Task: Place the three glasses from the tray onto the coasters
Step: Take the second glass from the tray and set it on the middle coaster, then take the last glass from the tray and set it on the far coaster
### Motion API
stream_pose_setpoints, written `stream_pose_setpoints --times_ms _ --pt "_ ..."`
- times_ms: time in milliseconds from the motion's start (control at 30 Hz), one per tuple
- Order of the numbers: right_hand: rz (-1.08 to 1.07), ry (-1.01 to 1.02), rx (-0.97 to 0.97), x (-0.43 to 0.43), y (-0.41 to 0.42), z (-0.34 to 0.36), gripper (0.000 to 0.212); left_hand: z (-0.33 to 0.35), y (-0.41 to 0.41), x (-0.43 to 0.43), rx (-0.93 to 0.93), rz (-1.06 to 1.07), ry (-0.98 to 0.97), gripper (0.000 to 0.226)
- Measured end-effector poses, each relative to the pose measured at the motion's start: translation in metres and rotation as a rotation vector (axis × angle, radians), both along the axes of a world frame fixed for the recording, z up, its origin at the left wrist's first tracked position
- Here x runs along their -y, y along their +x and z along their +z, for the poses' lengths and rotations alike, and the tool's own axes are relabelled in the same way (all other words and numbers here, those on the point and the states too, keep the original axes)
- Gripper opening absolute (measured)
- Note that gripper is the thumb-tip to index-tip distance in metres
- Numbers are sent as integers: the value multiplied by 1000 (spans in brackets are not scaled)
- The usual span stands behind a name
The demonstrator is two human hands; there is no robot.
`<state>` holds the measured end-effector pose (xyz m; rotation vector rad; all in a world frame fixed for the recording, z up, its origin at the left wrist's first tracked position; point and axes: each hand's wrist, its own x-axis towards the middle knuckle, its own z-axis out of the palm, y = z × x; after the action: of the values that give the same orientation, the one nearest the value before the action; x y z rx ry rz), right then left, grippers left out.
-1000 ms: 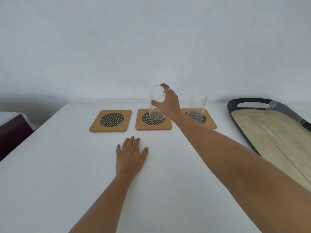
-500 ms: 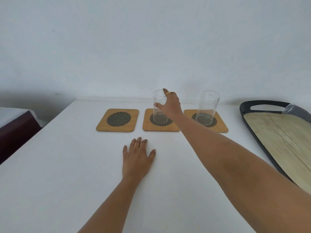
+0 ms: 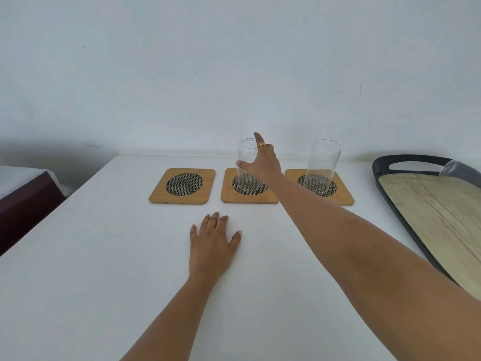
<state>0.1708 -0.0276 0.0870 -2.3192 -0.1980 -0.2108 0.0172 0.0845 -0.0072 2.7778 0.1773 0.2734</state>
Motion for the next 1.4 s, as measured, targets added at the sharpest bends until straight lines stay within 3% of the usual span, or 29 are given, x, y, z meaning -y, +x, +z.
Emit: stream_pose_setpoints --times_ms 67,167,333,467,633,900,1200,1400 --pt "-28 73 26 1 -4 -1 93 1 -1 0 -1 -1 -1 55" --pt "-99 137 186 5 -18 -6 80 2 -1 0 -5 1 -4 56" --pt "-87 29 382 24 -58 -34 56 2 -1 1 -9 -2 2 56" --pt "-40 -142 254 47 -77 -63 47 3 -3 3 -7 2 21 53" --pt "43 -359 -15 77 -92 -87 58 7 -7 6 2 -12 69 50" --pt "66 -434 -50 124 -110 -79 50 11 -14 35 3 -59 122 46" --pt "-193 -446 122 210 -102 -41 26 12 5 134 -56 -342 52 51" --pt "-407 -586 -24 286 -80 -26 40 12 31 174 -77 -426 54 54"
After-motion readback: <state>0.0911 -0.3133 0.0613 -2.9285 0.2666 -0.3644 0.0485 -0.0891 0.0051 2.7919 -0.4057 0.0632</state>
